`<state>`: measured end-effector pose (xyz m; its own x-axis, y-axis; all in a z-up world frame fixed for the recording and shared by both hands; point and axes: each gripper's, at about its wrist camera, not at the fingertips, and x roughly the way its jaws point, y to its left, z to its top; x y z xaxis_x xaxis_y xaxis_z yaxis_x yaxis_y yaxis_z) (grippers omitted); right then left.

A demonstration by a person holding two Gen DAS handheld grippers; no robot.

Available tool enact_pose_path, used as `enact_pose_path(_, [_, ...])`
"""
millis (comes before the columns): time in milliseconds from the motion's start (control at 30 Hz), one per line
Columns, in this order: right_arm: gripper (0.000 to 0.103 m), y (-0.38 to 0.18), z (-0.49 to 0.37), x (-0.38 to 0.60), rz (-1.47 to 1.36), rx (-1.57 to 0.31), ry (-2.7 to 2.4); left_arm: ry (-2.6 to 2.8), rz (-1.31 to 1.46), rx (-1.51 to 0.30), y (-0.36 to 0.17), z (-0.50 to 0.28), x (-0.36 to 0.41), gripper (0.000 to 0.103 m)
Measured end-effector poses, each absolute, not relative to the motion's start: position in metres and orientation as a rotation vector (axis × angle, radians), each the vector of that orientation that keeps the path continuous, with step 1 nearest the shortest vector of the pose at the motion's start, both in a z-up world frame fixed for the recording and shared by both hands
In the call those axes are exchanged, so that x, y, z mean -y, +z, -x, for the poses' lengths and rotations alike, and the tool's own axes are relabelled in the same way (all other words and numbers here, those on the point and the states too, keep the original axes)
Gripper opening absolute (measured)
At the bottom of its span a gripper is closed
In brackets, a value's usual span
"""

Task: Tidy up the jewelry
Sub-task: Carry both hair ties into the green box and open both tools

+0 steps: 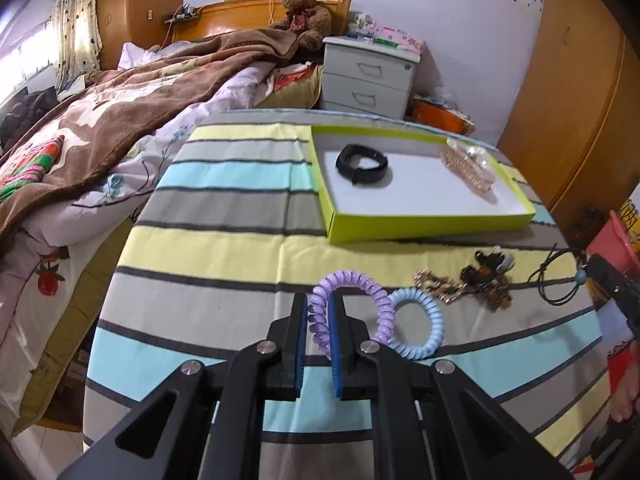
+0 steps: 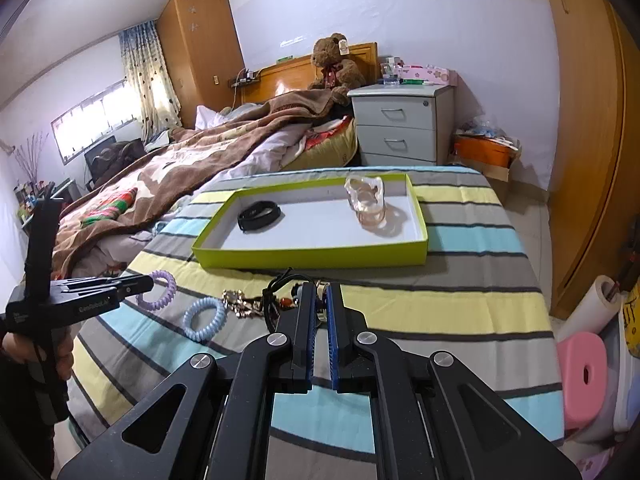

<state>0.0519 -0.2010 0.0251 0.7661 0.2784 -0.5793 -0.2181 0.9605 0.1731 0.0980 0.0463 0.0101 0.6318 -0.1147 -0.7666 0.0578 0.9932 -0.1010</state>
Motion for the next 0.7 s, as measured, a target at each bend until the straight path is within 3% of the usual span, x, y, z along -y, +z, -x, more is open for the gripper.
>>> enact_pose_path(700, [0.005, 0.059, -0.142, 0.186, -0.029, -0.633, 0.289, -0.169, 0.097, -0.797, 0.051, -0.150, -0.022, 0.011])
